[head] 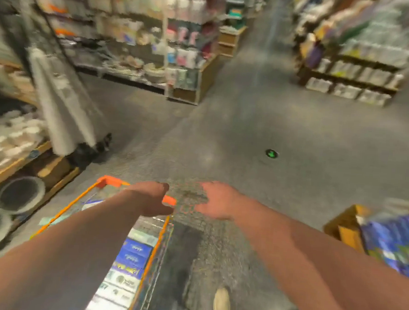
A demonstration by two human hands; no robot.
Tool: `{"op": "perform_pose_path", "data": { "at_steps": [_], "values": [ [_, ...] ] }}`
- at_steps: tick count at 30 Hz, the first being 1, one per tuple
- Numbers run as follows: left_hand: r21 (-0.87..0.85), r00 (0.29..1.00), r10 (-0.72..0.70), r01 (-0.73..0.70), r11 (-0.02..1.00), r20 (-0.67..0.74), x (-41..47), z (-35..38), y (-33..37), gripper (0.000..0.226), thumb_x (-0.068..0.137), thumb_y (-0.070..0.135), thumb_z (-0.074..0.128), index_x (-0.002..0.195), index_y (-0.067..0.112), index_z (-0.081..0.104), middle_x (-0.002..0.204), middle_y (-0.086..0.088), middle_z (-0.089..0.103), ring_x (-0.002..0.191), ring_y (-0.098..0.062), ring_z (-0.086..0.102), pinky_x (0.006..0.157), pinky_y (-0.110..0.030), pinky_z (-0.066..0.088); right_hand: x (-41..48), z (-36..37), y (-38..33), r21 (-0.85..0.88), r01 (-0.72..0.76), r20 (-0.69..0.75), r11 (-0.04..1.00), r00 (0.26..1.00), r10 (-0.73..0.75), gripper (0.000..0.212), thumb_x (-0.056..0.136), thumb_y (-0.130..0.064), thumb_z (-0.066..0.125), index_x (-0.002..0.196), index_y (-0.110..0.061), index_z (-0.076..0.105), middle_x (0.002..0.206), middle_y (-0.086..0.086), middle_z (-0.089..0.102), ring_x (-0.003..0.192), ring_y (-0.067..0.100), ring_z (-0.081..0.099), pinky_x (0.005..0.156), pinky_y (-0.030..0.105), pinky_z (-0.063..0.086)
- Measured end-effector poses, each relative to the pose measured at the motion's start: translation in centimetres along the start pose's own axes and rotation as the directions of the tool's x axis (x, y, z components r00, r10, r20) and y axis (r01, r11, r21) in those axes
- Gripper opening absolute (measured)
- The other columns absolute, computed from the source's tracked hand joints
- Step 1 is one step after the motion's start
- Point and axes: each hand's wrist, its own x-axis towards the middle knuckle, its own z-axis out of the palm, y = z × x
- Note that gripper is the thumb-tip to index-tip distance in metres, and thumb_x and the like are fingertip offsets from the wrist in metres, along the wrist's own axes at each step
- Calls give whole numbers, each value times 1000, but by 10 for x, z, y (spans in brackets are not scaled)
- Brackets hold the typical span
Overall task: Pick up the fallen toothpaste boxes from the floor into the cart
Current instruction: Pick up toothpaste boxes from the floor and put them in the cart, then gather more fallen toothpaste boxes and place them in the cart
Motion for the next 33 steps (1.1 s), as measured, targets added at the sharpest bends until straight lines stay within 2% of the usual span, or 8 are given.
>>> {"op": "perform_pose_path", "data": {
  "at_steps": [3,8,13,16,23,27,30,33],
  "values": [
    [35,994,112,-111,993,-14,3,-6,63,76,88,64,62,146,20,44,144,-7,55,131,-27,53,105,-39,47,-55,-11,51,37,-136,-45,990,989,138,65,91,-48,68,142,-11,53,140,17,59,129,35,54,104,40,46],
    [92,943,332,-329,940,-16,3,-8,181,73,92,60,60,149,20,41,147,-7,52,133,-27,50,107,-37,44,-146,5,128,123,-380,-98,917,915,392,74,88,-57,65,142,-9,49,144,15,54,131,34,51,106,42,45],
    [177,842,539,-533,828,13,-14,7,295,72,92,62,57,149,21,41,144,-7,56,131,-27,52,105,-37,45,-249,30,183,203,-498,-92,843,847,523,82,89,-56,65,153,-13,38,151,12,49,137,29,47,108,33,40],
    [184,779,626,-622,761,45,-30,22,356,72,92,60,58,149,20,42,145,-5,55,132,-26,52,106,-36,44,-309,48,213,275,-572,-91,773,785,613,83,88,-57,67,152,-14,40,148,12,52,135,28,49,105,31,40],
    [166,714,686,-699,695,135,-66,74,463,74,91,59,60,150,19,40,147,-8,53,131,-27,53,107,-40,46,-432,102,268,336,-688,-14,643,679,734,84,85,-61,66,149,-12,43,137,13,60,124,31,56,99,36,46],
    [147,696,697,-718,680,175,-96,115,514,75,92,59,59,152,20,38,150,-5,50,133,-25,51,108,-41,45,-486,136,289,384,-696,57,607,674,737,81,87,-61,65,150,-16,42,141,10,57,125,30,55,100,39,48],
    [157,689,687,-723,673,229,-115,147,548,73,93,59,57,152,20,37,149,-6,50,133,-26,51,106,-42,45,-514,160,307,414,-698,98,585,673,733,71,85,-63,65,141,-21,51,139,8,58,122,28,56,97,40,49],
    [176,700,664,-711,680,262,-122,176,574,72,94,59,54,151,20,37,147,-8,51,131,-28,51,104,-45,46,-528,182,326,420,-713,139,561,662,737,79,84,-65,61,147,-20,44,141,11,56,123,31,55,98,47,50]
  ]
}}
